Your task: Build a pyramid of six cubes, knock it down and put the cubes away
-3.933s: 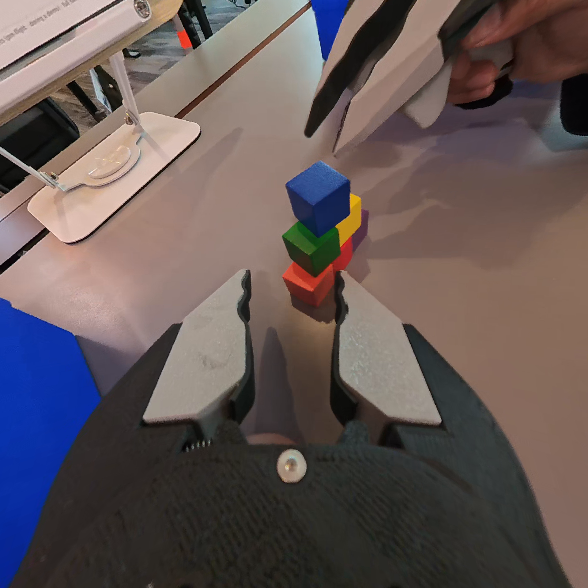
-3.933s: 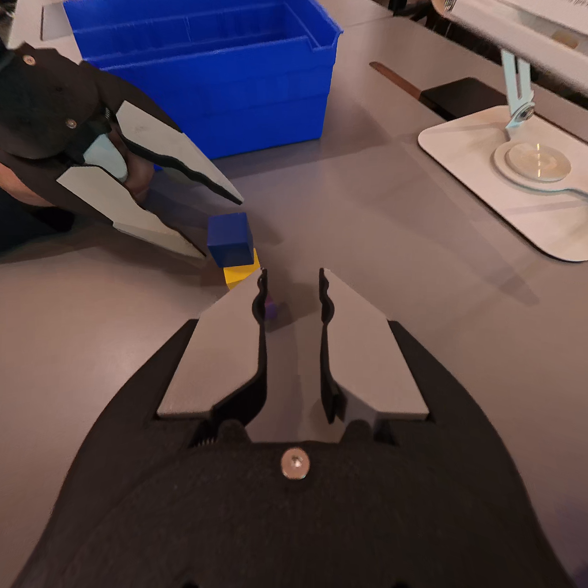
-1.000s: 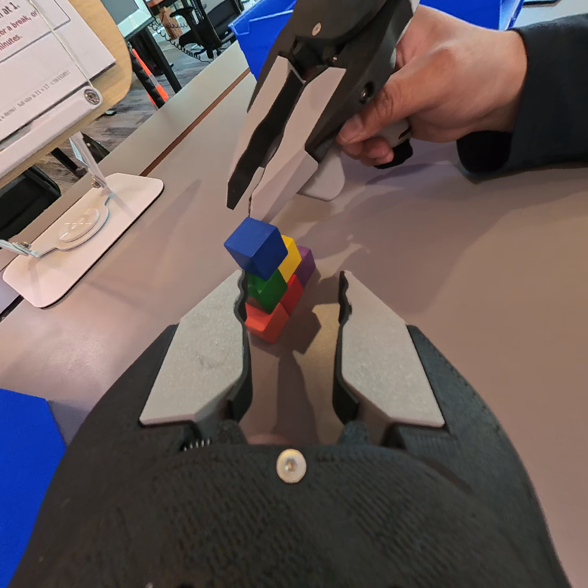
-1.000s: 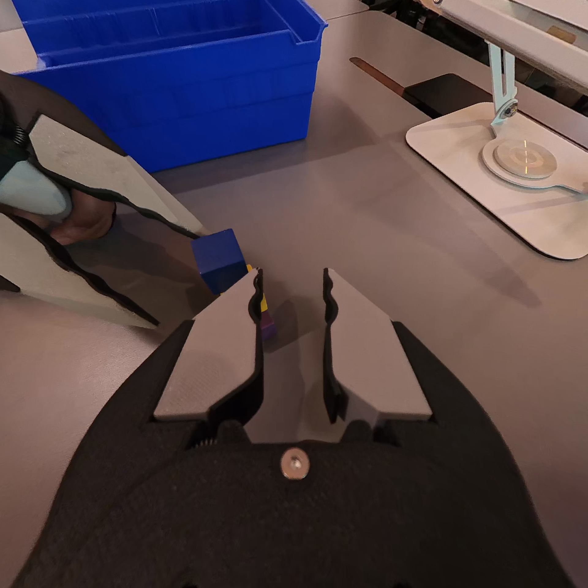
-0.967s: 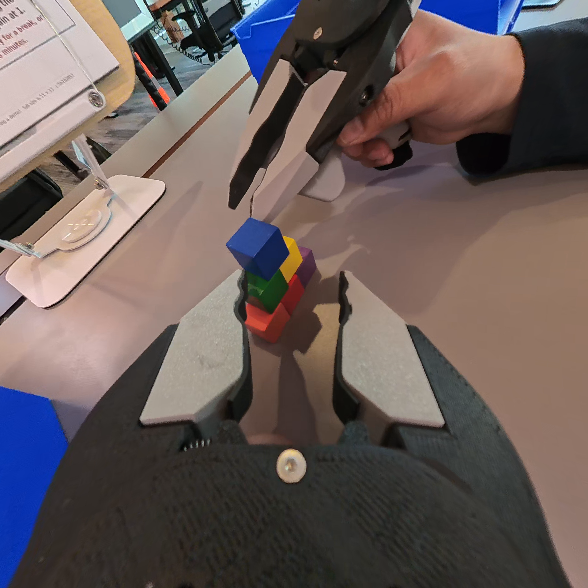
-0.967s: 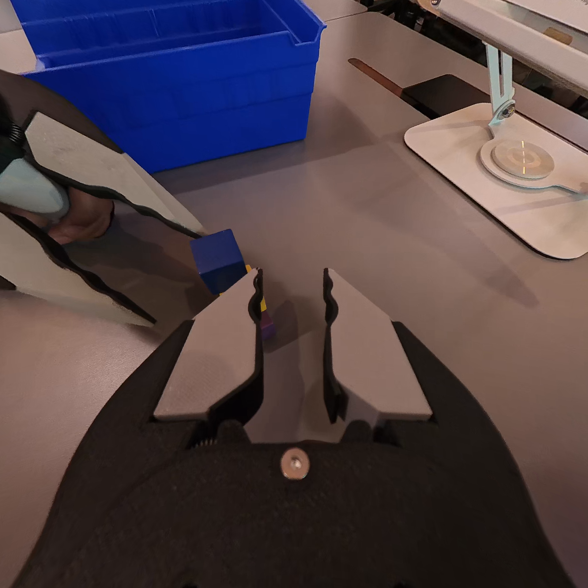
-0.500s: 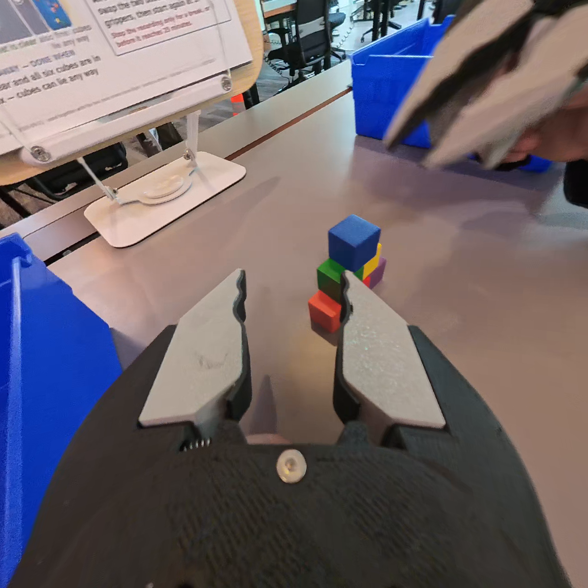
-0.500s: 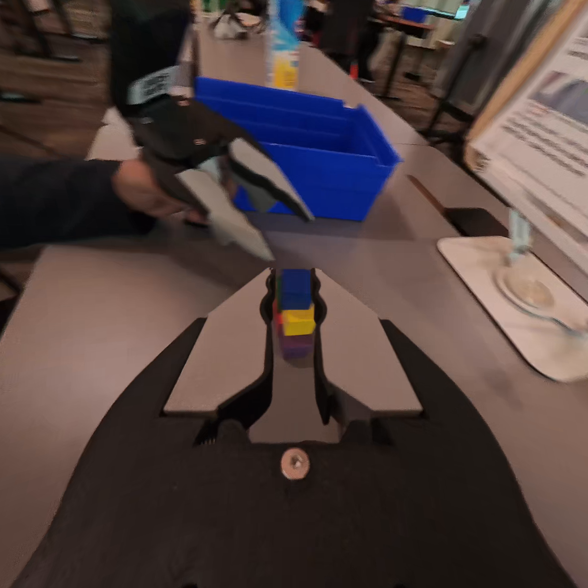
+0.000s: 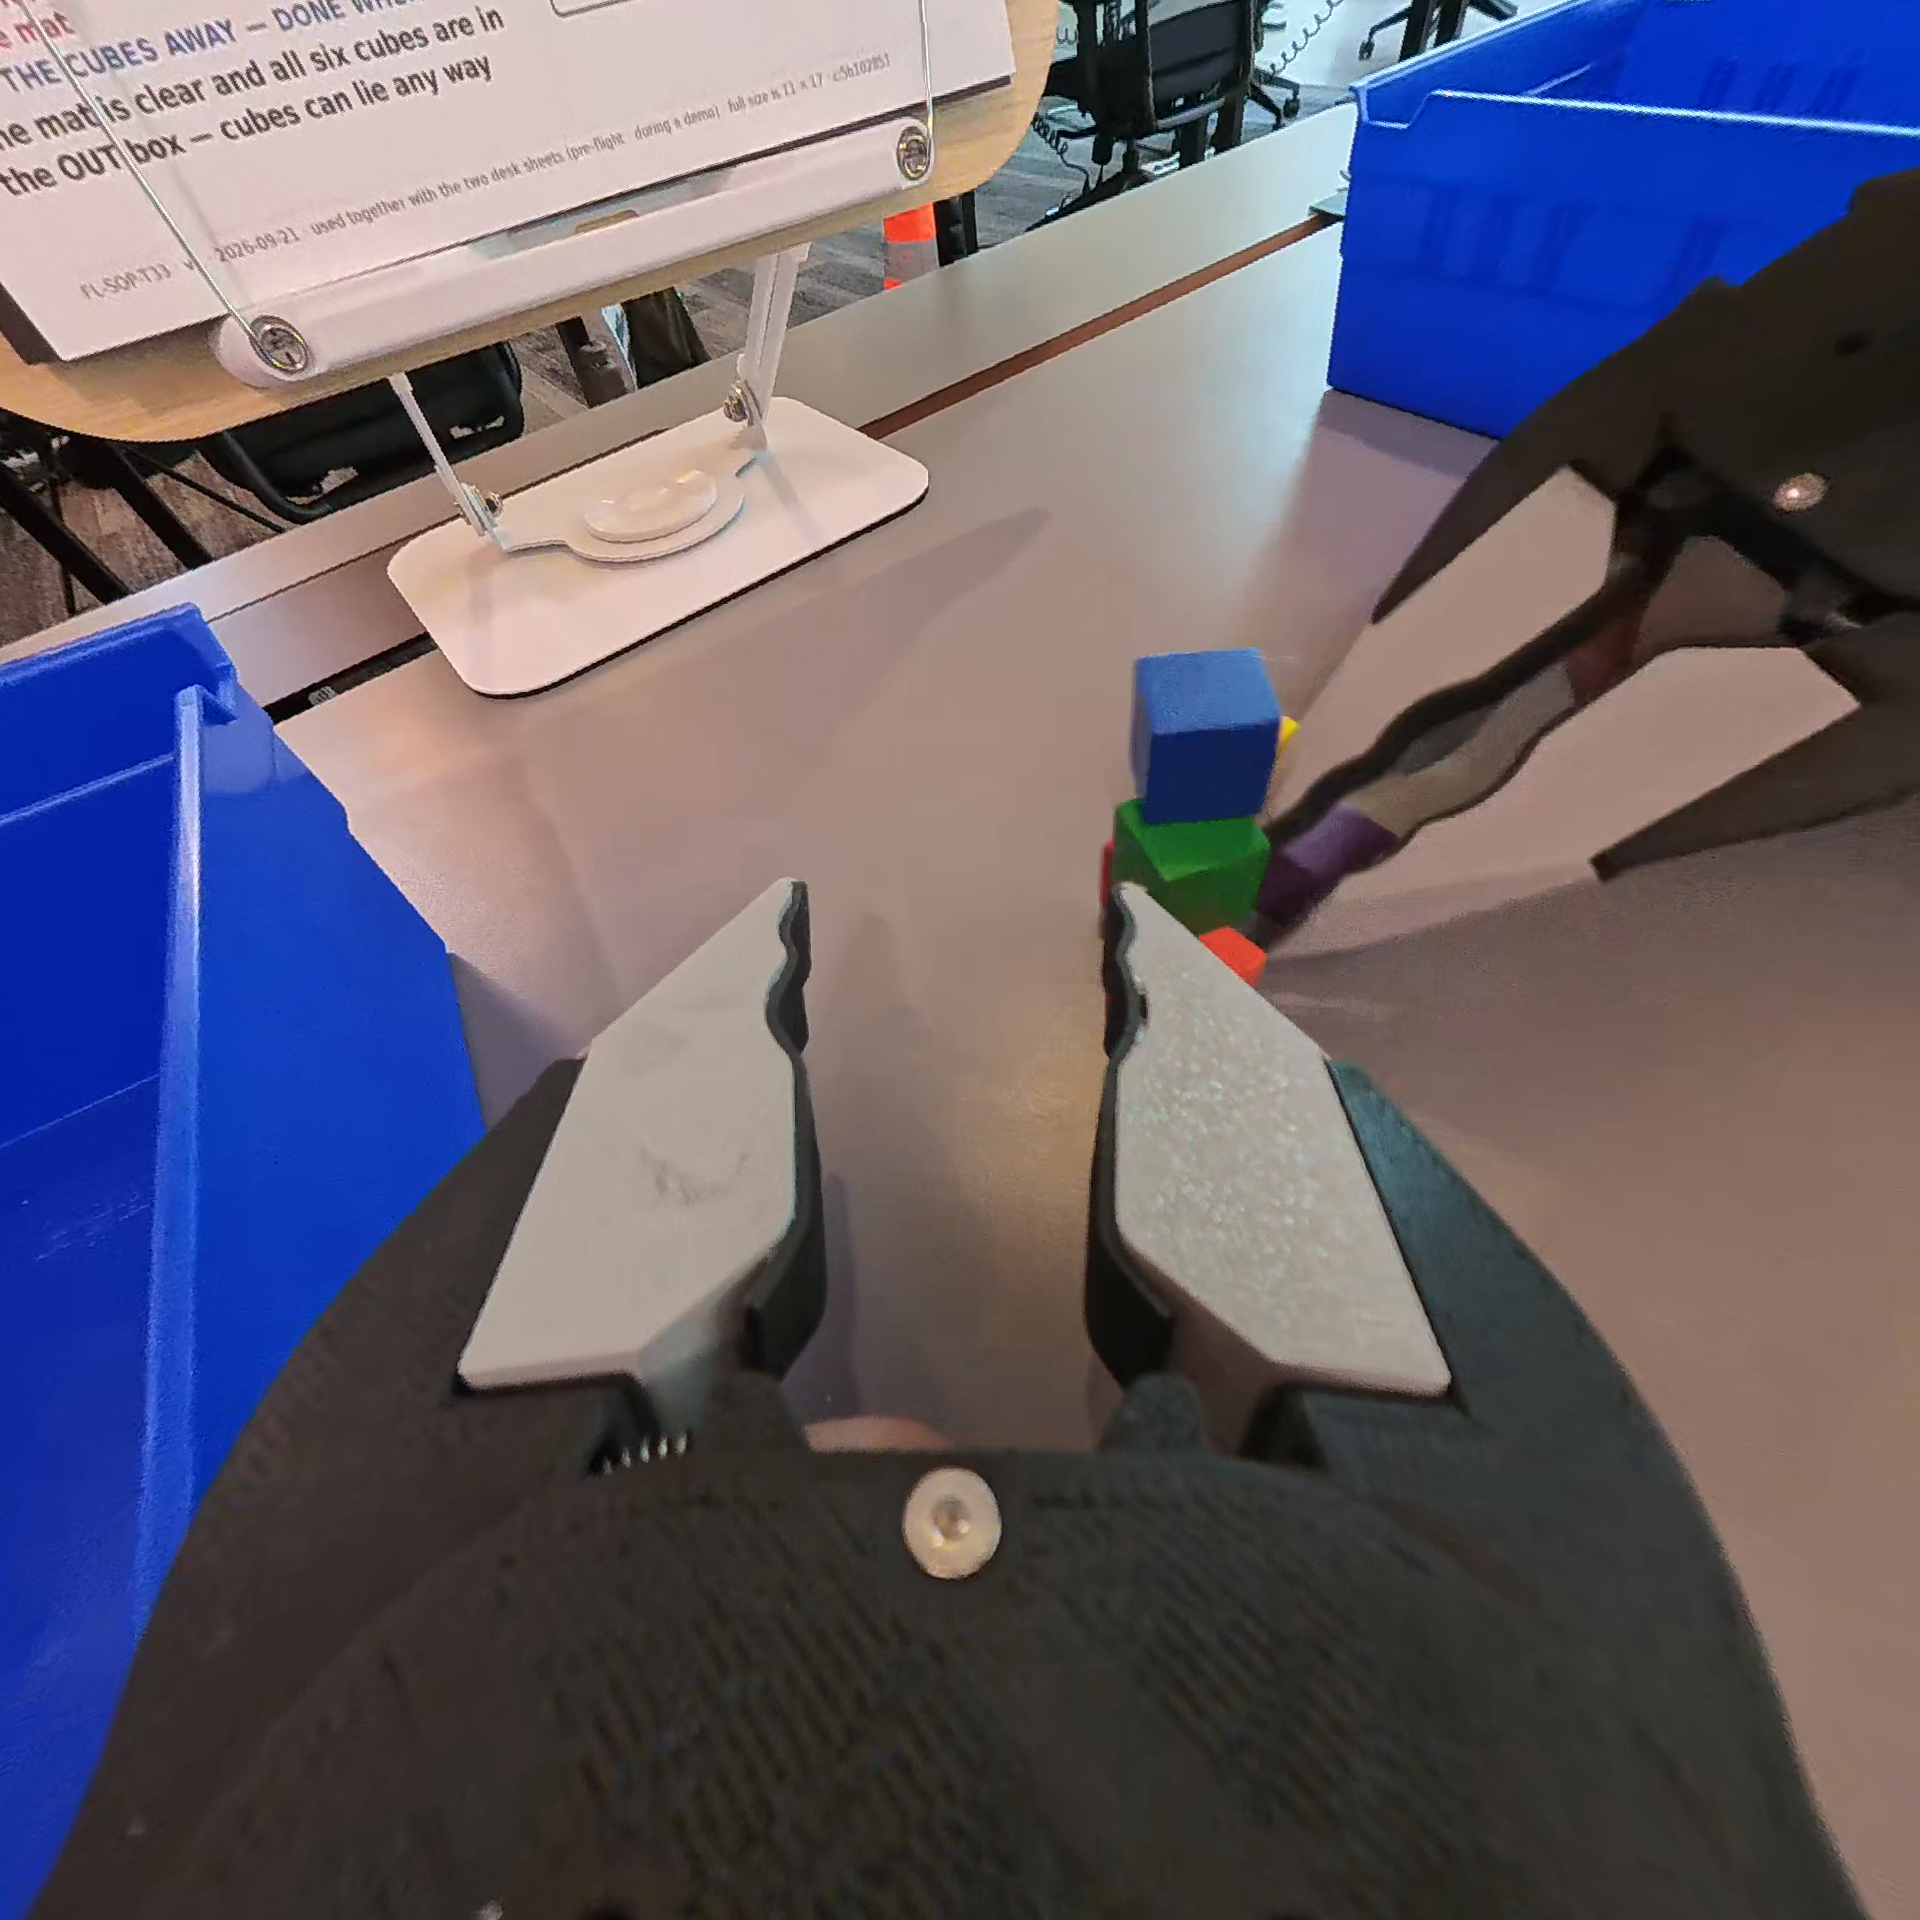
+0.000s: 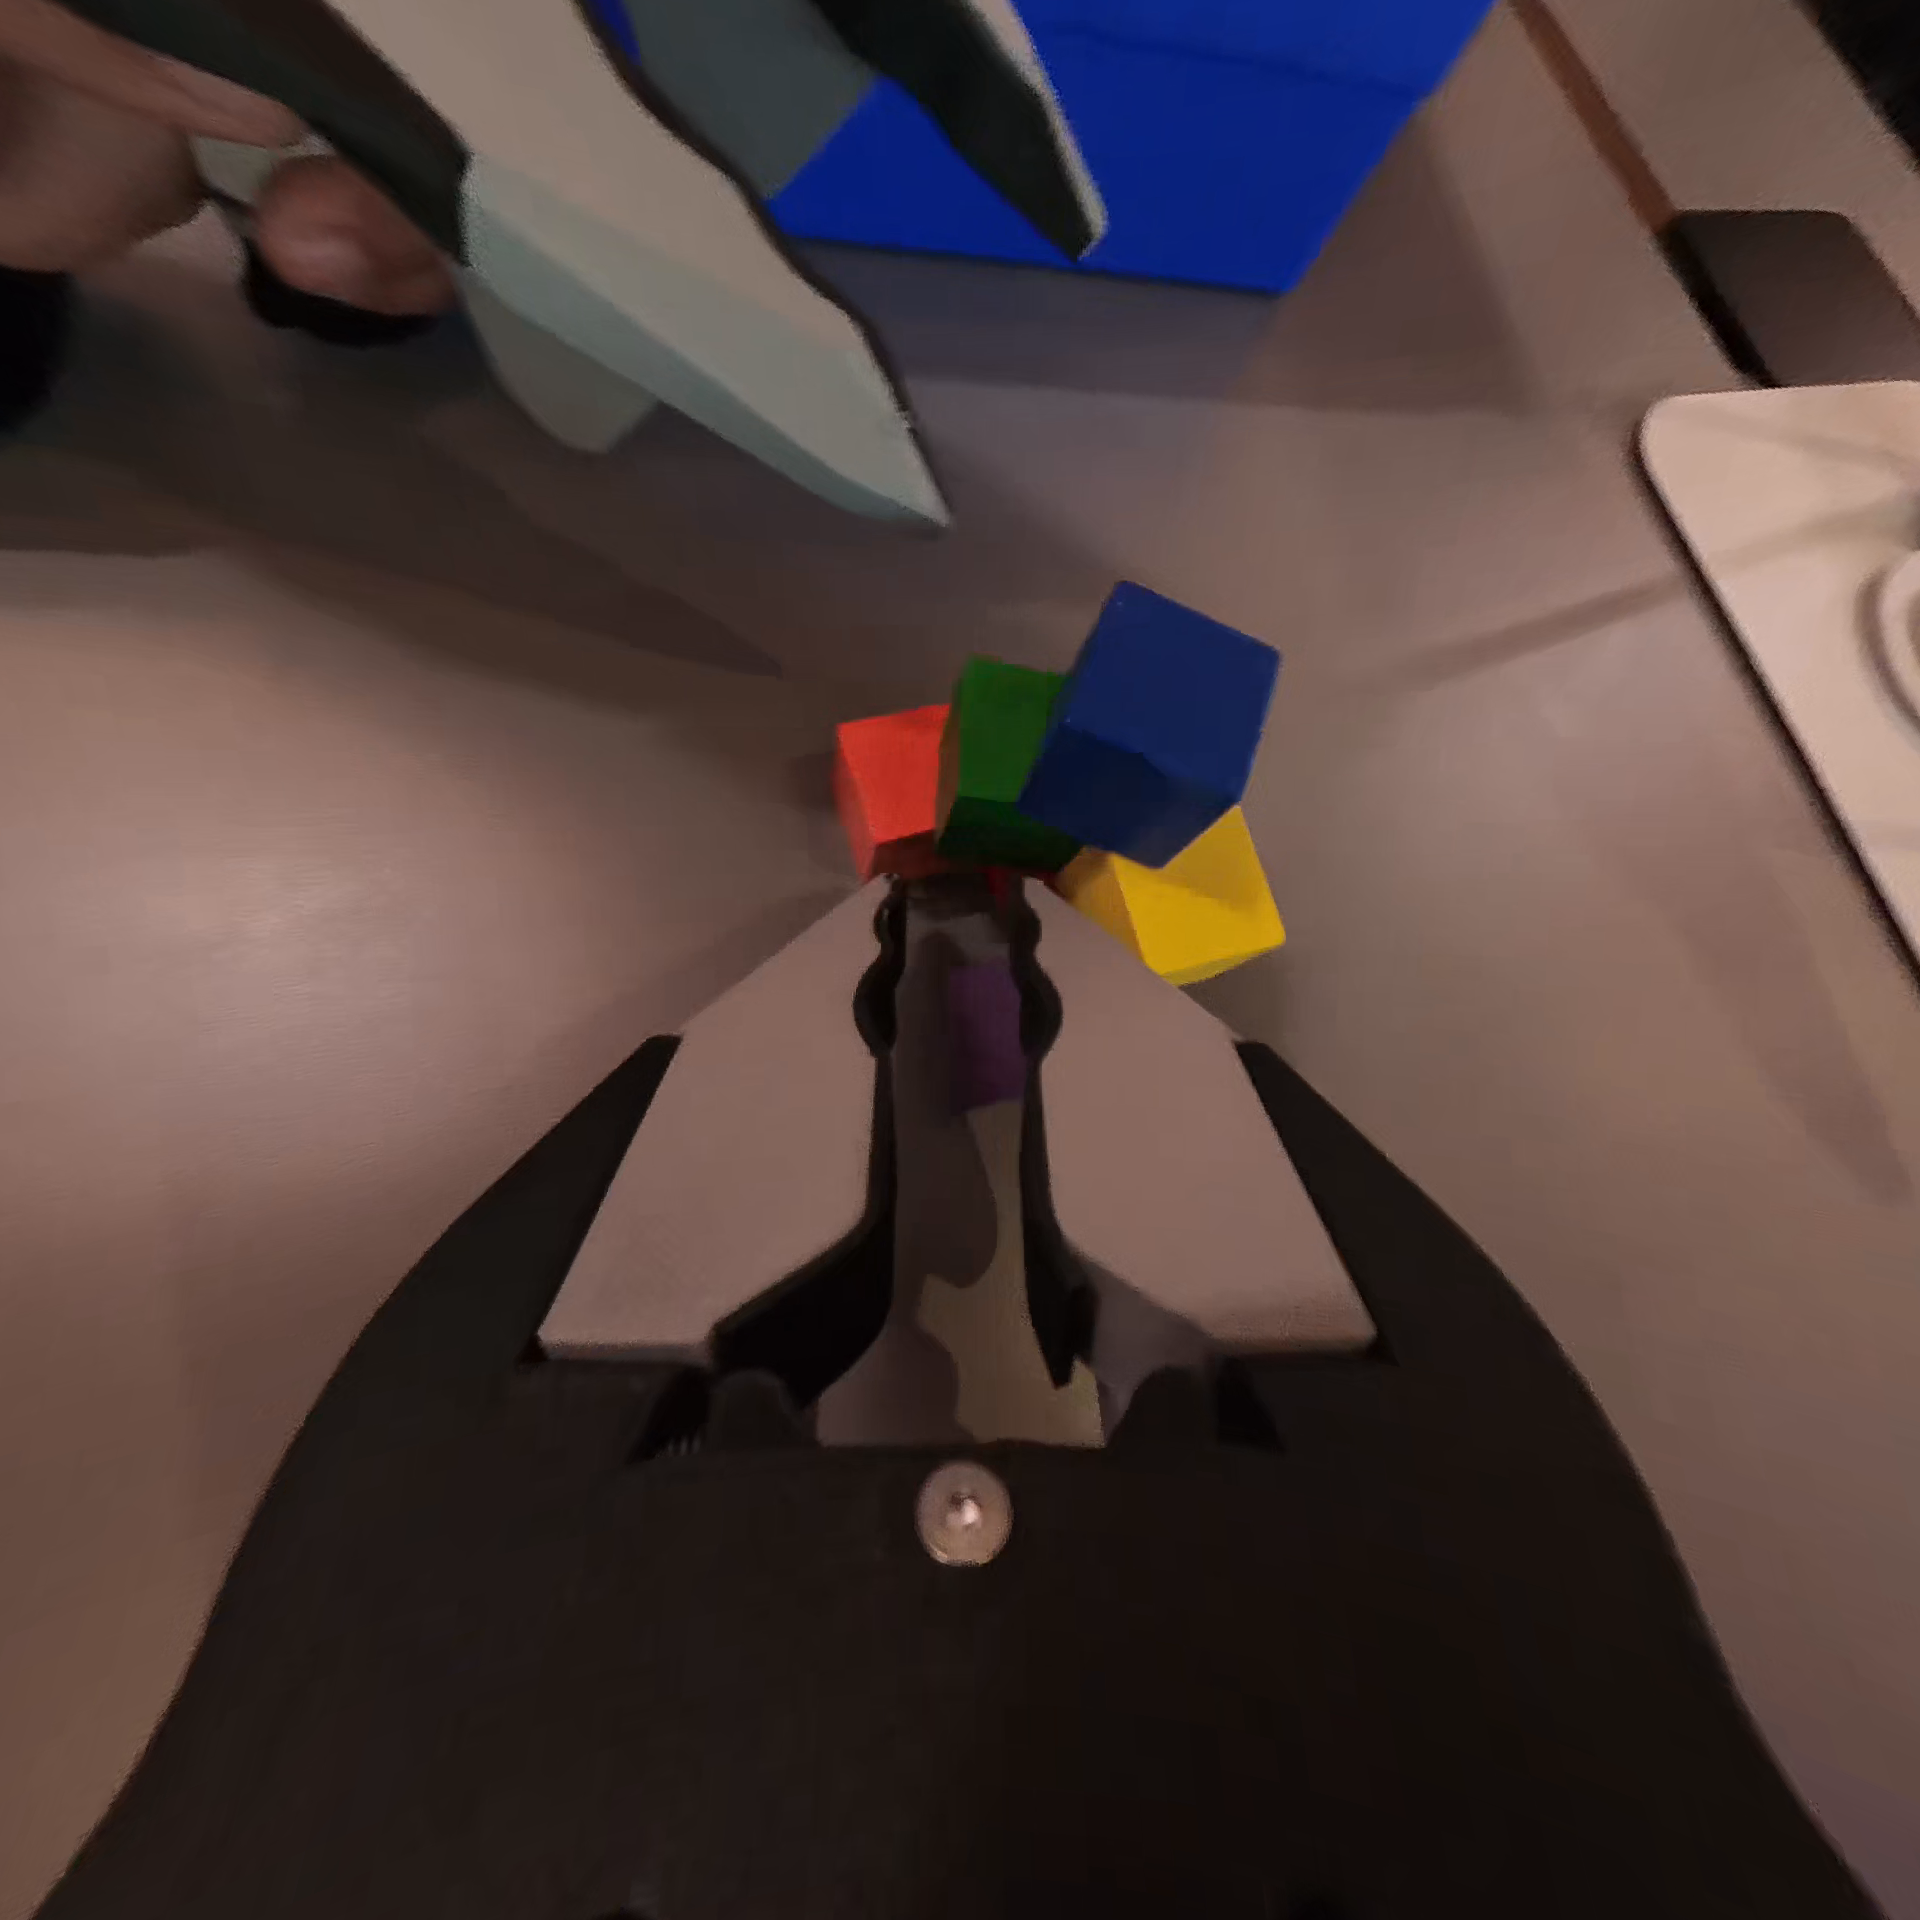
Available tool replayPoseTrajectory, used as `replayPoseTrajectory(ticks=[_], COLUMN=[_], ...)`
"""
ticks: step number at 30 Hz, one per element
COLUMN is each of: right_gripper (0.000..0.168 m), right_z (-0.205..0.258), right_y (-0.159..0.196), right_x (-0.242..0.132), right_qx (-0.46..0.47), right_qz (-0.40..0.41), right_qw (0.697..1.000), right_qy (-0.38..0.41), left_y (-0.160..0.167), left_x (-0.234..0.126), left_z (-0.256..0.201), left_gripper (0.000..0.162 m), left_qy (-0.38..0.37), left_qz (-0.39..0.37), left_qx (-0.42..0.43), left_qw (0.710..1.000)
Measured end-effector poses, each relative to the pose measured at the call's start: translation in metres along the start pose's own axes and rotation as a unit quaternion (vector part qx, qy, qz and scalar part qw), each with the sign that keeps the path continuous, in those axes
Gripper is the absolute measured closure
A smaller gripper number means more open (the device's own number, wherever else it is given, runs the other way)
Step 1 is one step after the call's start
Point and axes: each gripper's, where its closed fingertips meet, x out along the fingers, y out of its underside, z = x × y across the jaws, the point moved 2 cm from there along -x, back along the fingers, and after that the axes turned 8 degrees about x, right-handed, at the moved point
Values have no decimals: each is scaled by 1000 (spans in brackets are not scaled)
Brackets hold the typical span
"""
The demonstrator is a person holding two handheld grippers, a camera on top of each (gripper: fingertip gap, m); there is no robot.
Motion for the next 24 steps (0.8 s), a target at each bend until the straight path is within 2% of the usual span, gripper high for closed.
replayPoseTrajectory(ticks=[4, 6, 13, 16, 20, 24], right_gripper=[150, 147, 148, 147, 154, 148], right_z=[-25, -29, 6, 22, 13, -12], right_y=[-9, -13, -15, -10, -8, -11], right_x=[-18, -26, -29, -20, 1, 6], right_qx=[21, 30, 15, -20, -36, -15], right_qz=[-44, -64, -74, -52, -23, -13], right_qw=[997, 996, 995, 994, 999, 997], right_qy=[52, 52, -71, -90, -13, 71], left_y=[2, 4, 6, 7, 6, 8], left_x=[1, 2, 3, 3, 4, 4], left_z=[1, 1, 2, 2, 1, 2], left_gripper=[108, 108, 109, 109, 110, 110], left_qy=[-4, -6, -9, -14, -16, -17], left_qz=[7, 12, 17, 20, 19, 22], left_qx=[2, 2, 5, 13, 20, 21], left_qw=[1000, 1000, 1000, 1000, 1000, 999])
